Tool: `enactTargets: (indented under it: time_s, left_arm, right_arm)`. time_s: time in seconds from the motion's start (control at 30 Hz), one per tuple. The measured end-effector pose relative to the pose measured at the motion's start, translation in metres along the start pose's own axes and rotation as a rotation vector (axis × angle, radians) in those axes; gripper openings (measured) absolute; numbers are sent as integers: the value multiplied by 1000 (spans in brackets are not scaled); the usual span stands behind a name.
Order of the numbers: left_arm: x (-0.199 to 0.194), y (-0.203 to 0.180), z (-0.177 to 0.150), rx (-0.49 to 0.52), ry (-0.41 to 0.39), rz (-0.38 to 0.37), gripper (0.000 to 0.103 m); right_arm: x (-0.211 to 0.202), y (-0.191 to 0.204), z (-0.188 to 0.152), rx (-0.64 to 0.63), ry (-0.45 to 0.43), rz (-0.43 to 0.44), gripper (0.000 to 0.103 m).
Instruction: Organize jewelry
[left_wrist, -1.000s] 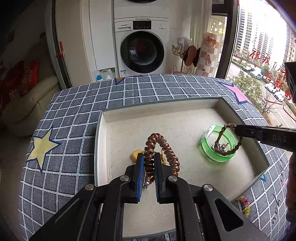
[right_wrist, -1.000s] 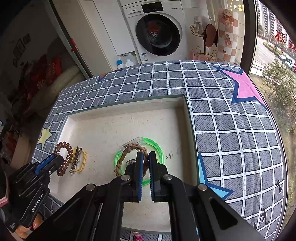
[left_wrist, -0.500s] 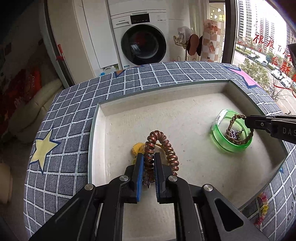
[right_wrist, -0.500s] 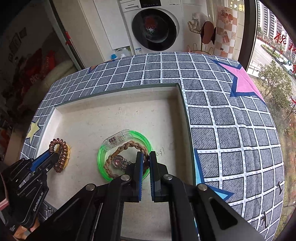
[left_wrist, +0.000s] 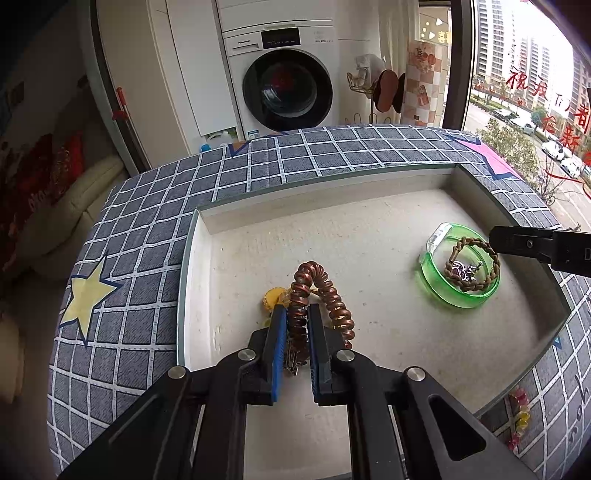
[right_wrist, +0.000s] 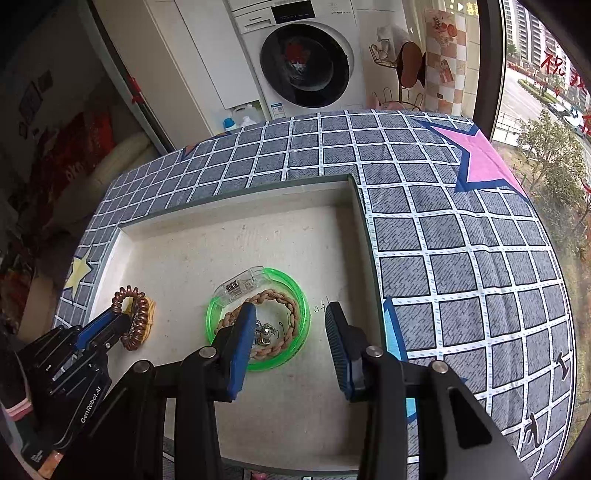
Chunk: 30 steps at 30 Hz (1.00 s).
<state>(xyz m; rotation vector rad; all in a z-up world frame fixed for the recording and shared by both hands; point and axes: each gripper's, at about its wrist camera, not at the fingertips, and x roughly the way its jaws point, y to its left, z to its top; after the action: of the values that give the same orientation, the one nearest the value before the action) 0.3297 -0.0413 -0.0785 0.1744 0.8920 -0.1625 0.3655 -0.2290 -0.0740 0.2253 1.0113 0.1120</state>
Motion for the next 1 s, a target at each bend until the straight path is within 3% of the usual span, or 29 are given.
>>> enactTargets:
  time_s: [0.03, 0.07, 0.13, 0.2, 0.4, 0.63, 0.87, 0.93, 1.0]
  left_arm:
    - [0, 0, 0, -5, 0, 8, 79]
    - [-2, 1, 0, -19, -16, 28, 102]
    - [-12, 3, 0, -37, -73, 52, 103]
    - [-13, 4, 3, -40, -58, 31, 103]
    - [-33, 5, 4, -32, -111, 54, 103]
    - [-64, 19, -5, -50, -158, 50, 103]
    - [-86, 33, -24, -89, -141, 19, 103]
    - [-93, 35, -32, -91, -143, 18, 103]
    - [-100, 36, -38, -91, -148, 23, 103]
  right_arm:
    - [-3, -1, 0, 8, -6, 7, 43]
    - [-5, -1, -1, 12, -10, 12, 43]
    - [-9, -1, -3, 17, -15, 21, 43]
    - [-14, 0, -5, 18, -22, 28, 43]
    - [-24, 2, -9, 38, -29, 63, 44]
    - [-48, 4, -17, 66, -64, 114, 80]
    - [-72, 4, -26, 91, -88, 161, 89]
    - [-78, 7, -30, 77, -96, 157, 103]
    - [-86, 9, -35, 66, -123, 154, 103]
